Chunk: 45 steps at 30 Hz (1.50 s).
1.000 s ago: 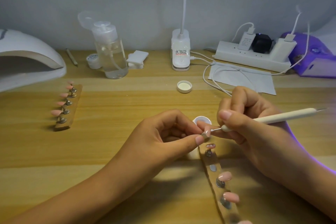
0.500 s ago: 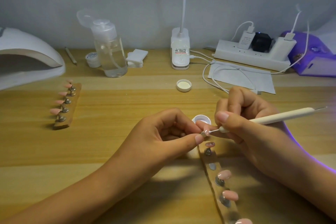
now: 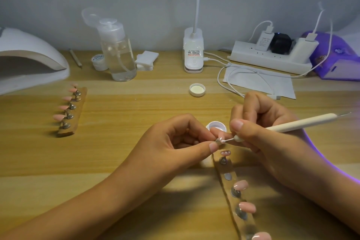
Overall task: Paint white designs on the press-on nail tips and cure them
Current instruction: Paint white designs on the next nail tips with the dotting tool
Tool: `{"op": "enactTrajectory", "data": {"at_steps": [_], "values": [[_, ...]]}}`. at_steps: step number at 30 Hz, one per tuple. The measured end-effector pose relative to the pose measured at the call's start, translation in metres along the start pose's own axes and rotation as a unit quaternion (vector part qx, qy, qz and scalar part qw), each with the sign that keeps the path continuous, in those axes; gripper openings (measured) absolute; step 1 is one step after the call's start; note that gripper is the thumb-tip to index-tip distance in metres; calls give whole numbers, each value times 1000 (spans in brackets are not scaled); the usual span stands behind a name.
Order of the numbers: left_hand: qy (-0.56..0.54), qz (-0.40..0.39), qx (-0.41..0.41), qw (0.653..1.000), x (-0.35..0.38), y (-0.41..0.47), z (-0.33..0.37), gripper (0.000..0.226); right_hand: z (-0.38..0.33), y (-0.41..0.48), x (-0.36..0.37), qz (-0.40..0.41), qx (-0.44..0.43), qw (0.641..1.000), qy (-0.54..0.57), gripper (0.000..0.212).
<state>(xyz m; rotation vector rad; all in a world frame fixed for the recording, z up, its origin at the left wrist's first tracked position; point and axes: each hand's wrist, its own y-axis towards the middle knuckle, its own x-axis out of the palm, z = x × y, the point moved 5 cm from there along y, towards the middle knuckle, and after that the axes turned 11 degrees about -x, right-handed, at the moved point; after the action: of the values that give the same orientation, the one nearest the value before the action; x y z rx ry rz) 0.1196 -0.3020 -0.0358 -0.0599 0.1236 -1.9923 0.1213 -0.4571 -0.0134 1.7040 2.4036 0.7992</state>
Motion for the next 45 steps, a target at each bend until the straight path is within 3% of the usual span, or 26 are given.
{"op": "enactTrajectory", "data": {"at_steps": [14, 19, 22, 30, 45], "values": [[3, -8, 4, 1000, 0, 1, -1, 11, -1, 1, -4, 30, -13, 999, -2, 23], [13, -1, 1, 1000, -2, 1, -2, 13, -7, 6, -26, 104, -40, 984, -135, 13], [16, 5, -3, 1000, -3, 1, -2, 8, -9, 7, -27, 73, -58, 961, -262, 10], [0, 4, -11, 1000, 0, -1, 0, 6, 4, 5, -15, -57, -69, 911, -403, 19], [16, -9, 7, 1000, -1, 0, 0, 8, 5, 6, -13, -75, -79, 900, -421, 17]]}}
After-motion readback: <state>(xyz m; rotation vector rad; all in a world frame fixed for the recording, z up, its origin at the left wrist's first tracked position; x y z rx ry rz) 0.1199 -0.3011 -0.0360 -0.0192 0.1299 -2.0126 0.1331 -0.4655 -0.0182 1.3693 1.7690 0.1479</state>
